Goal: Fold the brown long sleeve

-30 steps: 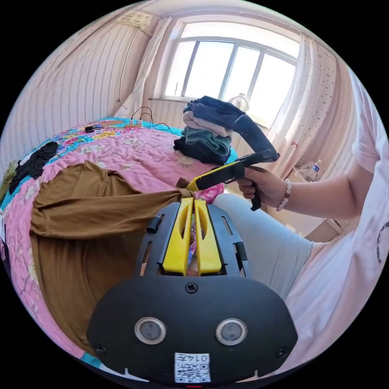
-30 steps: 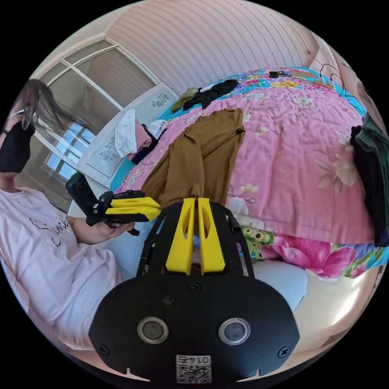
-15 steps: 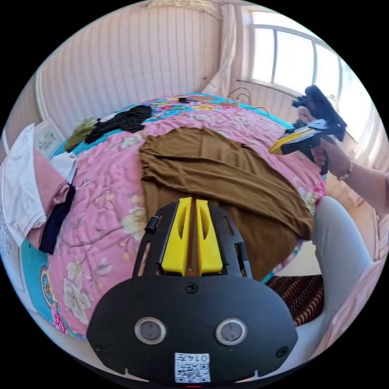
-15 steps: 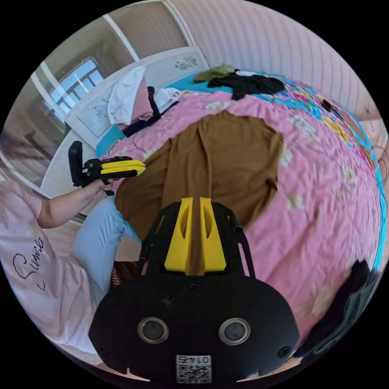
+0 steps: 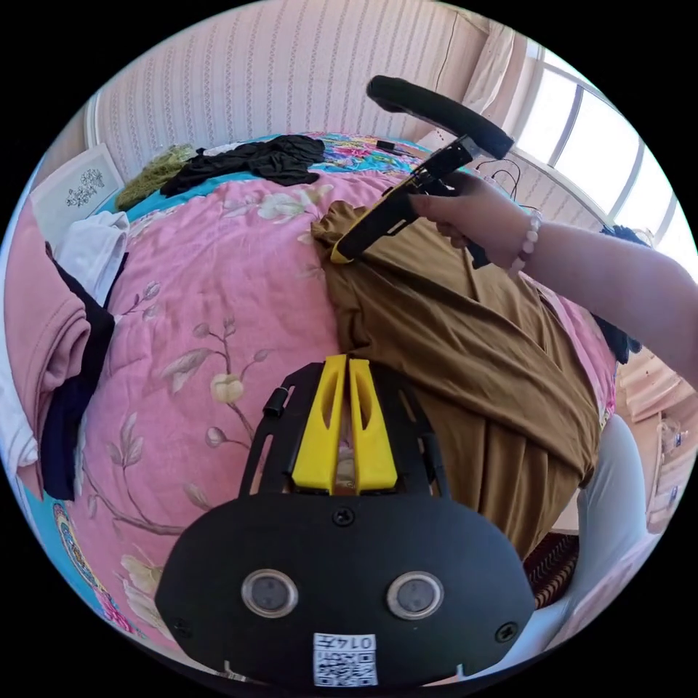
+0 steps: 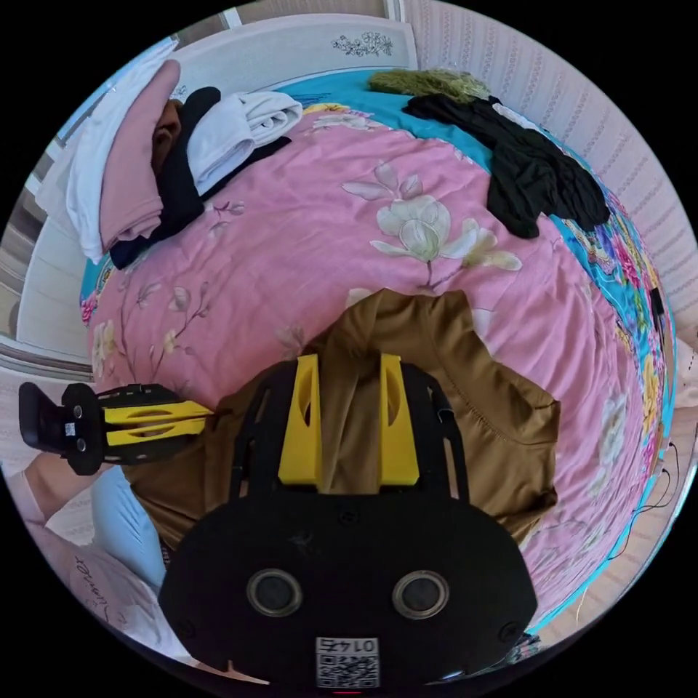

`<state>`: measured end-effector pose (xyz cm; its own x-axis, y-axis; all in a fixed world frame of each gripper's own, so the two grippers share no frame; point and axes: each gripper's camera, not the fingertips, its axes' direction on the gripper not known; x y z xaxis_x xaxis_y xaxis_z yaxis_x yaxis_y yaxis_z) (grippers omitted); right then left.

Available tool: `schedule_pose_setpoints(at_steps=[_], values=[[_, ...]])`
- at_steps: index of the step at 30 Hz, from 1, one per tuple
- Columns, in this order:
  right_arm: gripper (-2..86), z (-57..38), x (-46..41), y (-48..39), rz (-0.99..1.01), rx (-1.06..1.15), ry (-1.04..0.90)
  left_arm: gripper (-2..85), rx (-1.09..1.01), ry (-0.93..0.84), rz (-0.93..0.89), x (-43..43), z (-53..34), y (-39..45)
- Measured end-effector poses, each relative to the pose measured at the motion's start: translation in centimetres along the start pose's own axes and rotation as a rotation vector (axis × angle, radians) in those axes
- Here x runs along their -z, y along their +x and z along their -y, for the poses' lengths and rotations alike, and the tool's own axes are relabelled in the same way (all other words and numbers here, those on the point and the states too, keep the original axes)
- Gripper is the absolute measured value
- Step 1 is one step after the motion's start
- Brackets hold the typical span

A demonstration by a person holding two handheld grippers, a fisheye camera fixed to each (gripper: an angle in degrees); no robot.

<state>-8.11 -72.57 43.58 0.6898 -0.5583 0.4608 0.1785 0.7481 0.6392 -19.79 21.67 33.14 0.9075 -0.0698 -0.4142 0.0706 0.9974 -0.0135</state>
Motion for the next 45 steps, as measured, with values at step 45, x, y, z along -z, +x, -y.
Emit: schedule_pose_setpoints(at_steps=[45], values=[[6.7, -4.2, 17.1, 16.5, 0.374, -0.142, 0.343, -1.0, 0.204, 0.082, -0.137, 6.2, 4.9, -21.4]])
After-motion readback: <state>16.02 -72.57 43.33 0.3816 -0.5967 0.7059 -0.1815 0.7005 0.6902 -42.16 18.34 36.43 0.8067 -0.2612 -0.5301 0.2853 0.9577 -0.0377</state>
